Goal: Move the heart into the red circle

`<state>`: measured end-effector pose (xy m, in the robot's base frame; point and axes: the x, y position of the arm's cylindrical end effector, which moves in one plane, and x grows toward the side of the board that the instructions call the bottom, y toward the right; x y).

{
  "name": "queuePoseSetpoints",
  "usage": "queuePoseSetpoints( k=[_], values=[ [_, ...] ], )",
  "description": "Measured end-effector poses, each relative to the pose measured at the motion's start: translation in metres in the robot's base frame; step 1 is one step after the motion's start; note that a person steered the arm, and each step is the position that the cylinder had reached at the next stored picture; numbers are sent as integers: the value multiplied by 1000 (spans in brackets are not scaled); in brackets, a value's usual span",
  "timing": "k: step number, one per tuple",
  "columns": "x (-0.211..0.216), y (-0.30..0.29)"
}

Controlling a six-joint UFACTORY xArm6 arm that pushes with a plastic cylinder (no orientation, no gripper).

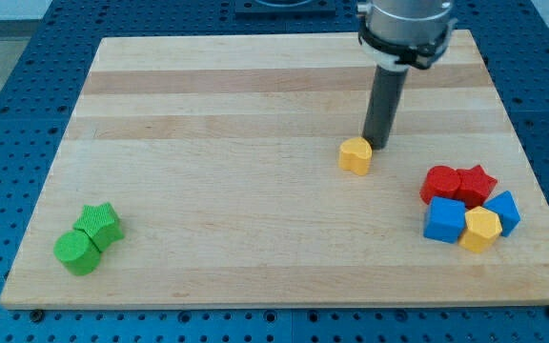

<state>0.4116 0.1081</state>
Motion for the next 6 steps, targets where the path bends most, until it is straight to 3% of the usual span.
queuePoseSetpoints(
  k=[3, 6],
  values=[
    [16, -57],
    [52, -15]
  ],
)
